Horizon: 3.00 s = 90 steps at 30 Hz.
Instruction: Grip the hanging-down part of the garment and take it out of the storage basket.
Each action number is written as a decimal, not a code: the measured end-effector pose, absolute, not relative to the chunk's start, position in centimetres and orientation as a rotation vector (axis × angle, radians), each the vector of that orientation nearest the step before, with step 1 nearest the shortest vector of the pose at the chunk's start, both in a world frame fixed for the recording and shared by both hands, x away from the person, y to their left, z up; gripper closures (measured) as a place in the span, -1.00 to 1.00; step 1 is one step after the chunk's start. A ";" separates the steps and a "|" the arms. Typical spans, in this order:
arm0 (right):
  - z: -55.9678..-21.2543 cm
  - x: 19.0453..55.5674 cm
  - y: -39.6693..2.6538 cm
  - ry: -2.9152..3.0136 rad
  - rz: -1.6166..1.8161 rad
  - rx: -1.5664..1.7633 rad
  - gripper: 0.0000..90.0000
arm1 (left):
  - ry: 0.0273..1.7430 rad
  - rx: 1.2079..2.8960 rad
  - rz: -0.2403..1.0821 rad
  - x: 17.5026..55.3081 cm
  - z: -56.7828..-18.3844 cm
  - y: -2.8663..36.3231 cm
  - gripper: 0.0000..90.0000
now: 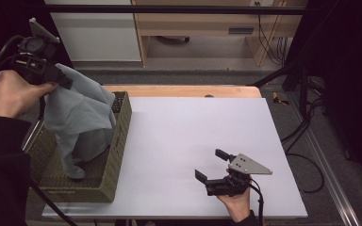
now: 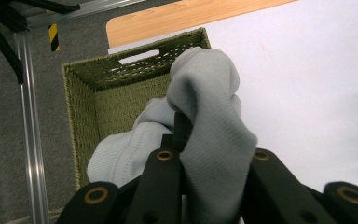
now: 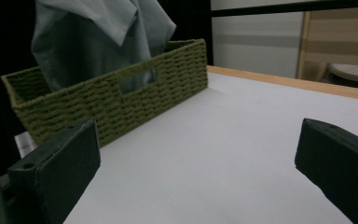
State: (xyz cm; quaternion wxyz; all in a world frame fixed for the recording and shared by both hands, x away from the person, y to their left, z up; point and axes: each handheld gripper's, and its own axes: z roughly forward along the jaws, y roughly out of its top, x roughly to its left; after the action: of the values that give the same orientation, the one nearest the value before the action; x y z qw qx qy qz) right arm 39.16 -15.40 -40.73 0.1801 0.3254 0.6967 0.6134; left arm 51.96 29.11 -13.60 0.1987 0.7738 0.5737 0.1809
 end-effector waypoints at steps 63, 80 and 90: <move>-38.3 51.3 7.6 2.065 1.865 0.711 -0.91 | 1.561 2.196 0.493 52.0 -13.2 28.9 0.80; -39.2 54.2 10.7 2.129 1.808 0.735 -0.91 | 1.540 2.214 0.493 52.0 -13.0 28.3 0.80; -39.9 55.4 11.8 2.194 1.760 0.752 -0.56 | 1.532 2.220 0.496 51.8 -12.9 28.3 0.80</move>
State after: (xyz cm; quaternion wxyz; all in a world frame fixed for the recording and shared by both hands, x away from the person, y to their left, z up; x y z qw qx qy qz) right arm 55.37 11.81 -39.89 0.1148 0.2566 0.7485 0.6006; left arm 51.83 28.26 -12.91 0.1984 0.7934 0.5474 0.1773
